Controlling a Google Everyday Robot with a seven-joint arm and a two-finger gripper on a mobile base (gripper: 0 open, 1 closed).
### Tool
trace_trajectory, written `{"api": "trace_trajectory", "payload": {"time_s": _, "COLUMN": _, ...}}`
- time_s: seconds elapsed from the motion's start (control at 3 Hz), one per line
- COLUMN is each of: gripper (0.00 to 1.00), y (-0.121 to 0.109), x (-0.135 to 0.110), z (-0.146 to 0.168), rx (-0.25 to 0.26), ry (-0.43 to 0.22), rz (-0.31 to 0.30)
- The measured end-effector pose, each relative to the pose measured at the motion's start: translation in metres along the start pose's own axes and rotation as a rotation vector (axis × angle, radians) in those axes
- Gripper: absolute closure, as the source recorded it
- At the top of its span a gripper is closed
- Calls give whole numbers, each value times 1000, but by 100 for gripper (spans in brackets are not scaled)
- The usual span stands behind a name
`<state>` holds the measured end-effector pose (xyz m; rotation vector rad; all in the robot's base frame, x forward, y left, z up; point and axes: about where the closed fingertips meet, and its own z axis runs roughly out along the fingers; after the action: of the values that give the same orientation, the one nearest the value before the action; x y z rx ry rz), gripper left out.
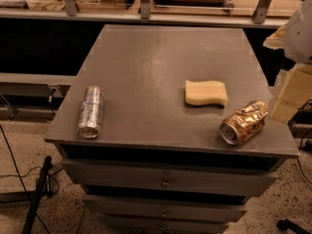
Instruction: Place redbull can upright
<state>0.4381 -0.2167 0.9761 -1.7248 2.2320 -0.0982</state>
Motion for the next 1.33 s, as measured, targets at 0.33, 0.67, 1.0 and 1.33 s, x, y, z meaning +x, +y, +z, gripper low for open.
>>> {"api": "trace_trajectory", "payload": {"time_s": 0.33, "gripper": 0, "y": 0, "x": 0, "z": 0, "rx": 0, "ry": 0, "rz": 0}}
{"api": "trace_trajectory", "payload": {"time_s": 0.67, "gripper": 0, "y": -29, "x": -54, "z": 20, "rx": -4, "ry": -58, "rz": -17}}
{"api": "trace_trajectory", "payload": {"time_s": 1.0, "gripper": 0, "y": -56, "x": -112, "z": 51, "rx": -39, "ry": -82, "rz": -22}}
{"api": "trace_trajectory", "payload": {"time_s": 1.33, "gripper": 0, "y": -80, "x": -158, "z": 80, "rx": -64, "ry": -76, "rz": 3}}
